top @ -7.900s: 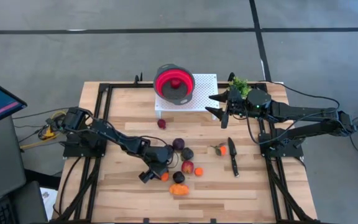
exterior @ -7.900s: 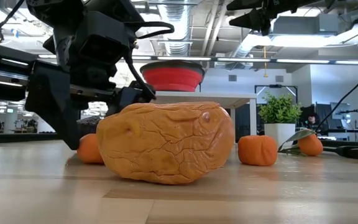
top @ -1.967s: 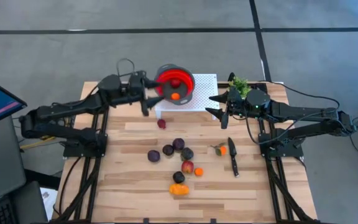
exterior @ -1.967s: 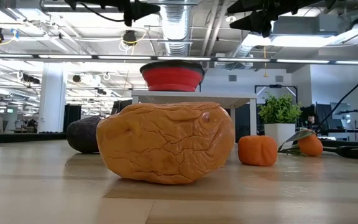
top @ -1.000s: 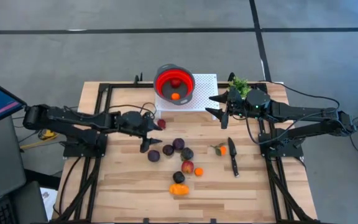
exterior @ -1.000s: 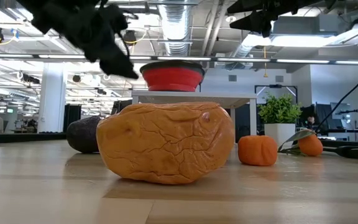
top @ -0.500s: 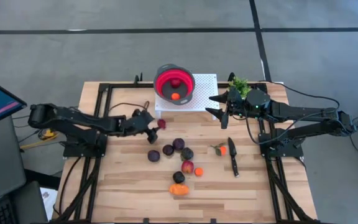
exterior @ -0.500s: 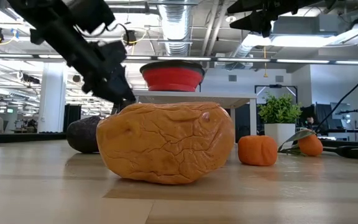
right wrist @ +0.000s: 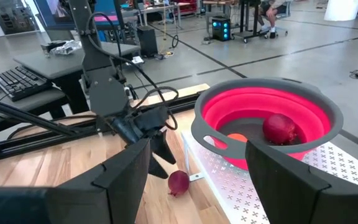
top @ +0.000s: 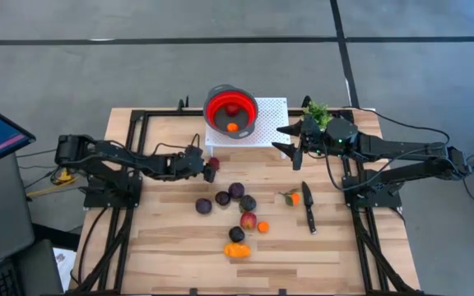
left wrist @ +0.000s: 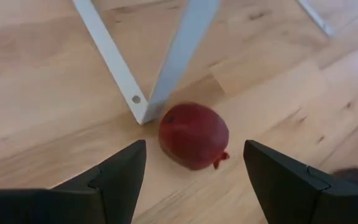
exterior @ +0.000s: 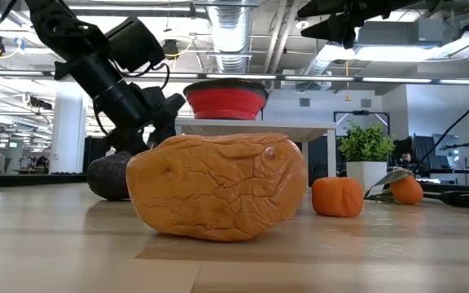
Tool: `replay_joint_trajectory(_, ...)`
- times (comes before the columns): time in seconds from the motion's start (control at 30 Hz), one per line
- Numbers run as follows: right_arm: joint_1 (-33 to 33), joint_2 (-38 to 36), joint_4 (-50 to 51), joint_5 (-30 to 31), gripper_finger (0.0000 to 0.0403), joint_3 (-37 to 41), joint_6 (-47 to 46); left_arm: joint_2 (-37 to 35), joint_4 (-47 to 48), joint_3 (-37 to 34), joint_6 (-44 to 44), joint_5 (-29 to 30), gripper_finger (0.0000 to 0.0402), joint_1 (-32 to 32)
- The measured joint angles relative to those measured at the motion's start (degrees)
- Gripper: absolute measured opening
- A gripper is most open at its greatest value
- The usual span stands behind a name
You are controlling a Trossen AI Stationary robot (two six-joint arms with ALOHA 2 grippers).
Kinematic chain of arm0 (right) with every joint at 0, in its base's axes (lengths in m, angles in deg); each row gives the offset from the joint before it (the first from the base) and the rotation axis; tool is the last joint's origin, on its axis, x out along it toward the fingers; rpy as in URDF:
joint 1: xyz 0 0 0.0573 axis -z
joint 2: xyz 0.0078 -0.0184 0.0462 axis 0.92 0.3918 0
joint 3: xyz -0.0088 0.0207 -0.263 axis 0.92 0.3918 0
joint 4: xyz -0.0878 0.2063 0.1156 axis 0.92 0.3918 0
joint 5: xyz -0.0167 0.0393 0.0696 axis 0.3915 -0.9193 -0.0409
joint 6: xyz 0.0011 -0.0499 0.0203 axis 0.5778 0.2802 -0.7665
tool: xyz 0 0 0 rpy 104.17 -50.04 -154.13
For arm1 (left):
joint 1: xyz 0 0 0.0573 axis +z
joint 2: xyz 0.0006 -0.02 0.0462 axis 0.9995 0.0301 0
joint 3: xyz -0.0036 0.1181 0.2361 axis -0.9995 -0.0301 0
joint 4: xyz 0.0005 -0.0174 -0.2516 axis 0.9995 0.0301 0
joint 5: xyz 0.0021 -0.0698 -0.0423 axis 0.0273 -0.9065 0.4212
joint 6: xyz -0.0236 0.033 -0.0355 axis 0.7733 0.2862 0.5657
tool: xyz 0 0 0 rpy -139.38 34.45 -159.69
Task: Pick & Place Fruit
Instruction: Put the pomegranate into the strainer bowl on the shelf
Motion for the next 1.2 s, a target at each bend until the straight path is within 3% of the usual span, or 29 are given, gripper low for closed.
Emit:
replay_joint_trajectory(0.33,0.00,0.08,-0.02,0.00,0.0260,0.00,0.00,0.12,-3.46,0.00,0.85,0.43,0.0264,1.78)
replay_joint_trajectory(0.77,0.00,0.06,0.15,0.00,0.0260,0.00,0.02,9.13,-4.91,2.63,0.59,-1.78,0.0264,3.21)
replay_joint_trajectory(1.2,0.00,0.06,0.17,0.00,0.0260,0.00,0.02,12.87,-6.45,3.25,0.63,-1.58,0.0264,3.21)
